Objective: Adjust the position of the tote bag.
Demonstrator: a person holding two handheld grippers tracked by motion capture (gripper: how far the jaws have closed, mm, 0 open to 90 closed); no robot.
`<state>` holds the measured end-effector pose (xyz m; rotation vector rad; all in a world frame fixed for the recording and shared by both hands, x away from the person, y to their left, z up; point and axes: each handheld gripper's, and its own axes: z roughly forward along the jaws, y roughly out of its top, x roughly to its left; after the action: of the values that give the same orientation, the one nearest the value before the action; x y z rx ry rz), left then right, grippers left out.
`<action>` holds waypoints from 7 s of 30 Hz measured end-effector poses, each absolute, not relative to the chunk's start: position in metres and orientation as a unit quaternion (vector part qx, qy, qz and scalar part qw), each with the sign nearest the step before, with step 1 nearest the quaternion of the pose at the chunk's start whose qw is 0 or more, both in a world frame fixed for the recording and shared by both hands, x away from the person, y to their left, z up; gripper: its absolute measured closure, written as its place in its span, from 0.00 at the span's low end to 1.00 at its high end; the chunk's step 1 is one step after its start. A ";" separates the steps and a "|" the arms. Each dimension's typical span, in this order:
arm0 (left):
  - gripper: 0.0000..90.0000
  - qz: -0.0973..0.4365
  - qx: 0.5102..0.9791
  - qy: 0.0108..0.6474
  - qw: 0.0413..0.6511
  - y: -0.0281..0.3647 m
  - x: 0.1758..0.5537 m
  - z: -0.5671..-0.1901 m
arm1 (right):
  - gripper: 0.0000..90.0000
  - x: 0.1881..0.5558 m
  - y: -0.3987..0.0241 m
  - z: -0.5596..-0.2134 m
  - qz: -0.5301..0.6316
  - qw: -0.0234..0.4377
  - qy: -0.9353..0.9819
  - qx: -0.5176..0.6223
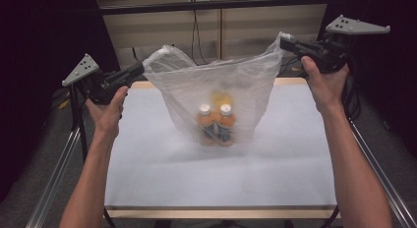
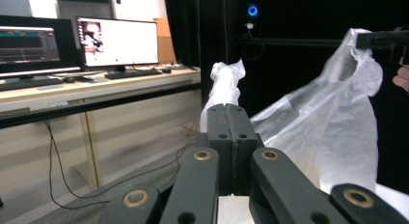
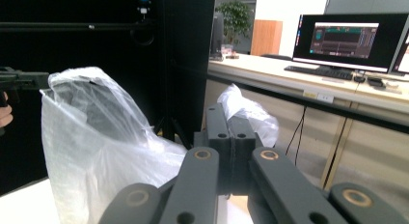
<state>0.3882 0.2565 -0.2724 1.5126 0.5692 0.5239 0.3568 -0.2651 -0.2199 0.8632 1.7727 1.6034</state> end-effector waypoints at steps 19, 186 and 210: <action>1.00 0.211 0.710 0.248 0.625 0.251 0.381 -0.309 | 1.00 0.341 -0.271 -0.275 0.563 0.273 0.699 0.348; 0.78 0.096 0.807 0.201 0.547 0.204 0.369 -0.400 | 0.23 0.306 -0.250 -0.373 0.569 0.170 0.734 0.330; 0.97 0.084 0.829 0.191 0.519 0.156 0.400 -0.410 | 0.95 0.342 -0.187 -0.353 0.521 0.145 0.798 0.267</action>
<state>0.3995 0.1558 -0.4097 1.9877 0.4582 0.2012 0.3424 -0.1868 -0.3529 0.7691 2.2984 1.5011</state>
